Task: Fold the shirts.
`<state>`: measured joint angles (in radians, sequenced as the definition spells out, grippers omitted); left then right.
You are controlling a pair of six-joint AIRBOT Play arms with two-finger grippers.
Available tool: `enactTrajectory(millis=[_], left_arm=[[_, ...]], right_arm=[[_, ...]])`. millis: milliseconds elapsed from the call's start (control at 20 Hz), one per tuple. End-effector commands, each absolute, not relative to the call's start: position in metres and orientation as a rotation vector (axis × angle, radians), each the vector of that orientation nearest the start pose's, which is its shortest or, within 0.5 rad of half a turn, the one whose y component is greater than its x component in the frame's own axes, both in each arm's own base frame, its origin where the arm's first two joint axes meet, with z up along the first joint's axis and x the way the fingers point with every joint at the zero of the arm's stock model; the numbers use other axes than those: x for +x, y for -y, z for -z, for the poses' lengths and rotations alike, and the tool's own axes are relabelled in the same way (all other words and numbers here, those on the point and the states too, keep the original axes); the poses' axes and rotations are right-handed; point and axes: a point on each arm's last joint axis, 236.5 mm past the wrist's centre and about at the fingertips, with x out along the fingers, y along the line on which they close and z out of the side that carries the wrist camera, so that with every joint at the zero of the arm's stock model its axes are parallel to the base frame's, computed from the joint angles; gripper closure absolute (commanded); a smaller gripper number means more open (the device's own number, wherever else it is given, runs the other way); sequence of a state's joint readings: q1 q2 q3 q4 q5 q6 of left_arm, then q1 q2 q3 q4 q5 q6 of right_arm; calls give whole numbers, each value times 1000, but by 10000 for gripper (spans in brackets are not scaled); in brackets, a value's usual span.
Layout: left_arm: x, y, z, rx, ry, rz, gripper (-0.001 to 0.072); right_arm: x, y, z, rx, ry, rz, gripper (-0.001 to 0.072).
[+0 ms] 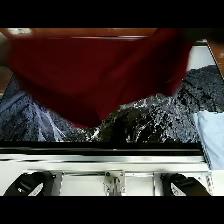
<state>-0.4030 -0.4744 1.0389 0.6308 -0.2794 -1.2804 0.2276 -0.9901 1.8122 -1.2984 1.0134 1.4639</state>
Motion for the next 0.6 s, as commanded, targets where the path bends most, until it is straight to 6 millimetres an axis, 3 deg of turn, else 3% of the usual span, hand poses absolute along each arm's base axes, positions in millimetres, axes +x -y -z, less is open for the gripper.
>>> enactTrajectory(millis=[0,150,350,450,550], left_arm=[[201,133,-492,-471,328,682,672],[229,147,-413,-433,-12,642,672],[244,135,-308,-359,-379,509,672],[249,127,-266,-383,-508,440,672],[258,123,-232,-420,-577,393,671]], right_arm=[[272,-113,-532,41,108,-435,651],[251,-92,-500,-70,-24,-367,651],[250,-80,-421,-146,-356,-339,651],[263,-84,-377,-153,-548,-348,651],[290,-91,-335,-149,-716,-350,651]])
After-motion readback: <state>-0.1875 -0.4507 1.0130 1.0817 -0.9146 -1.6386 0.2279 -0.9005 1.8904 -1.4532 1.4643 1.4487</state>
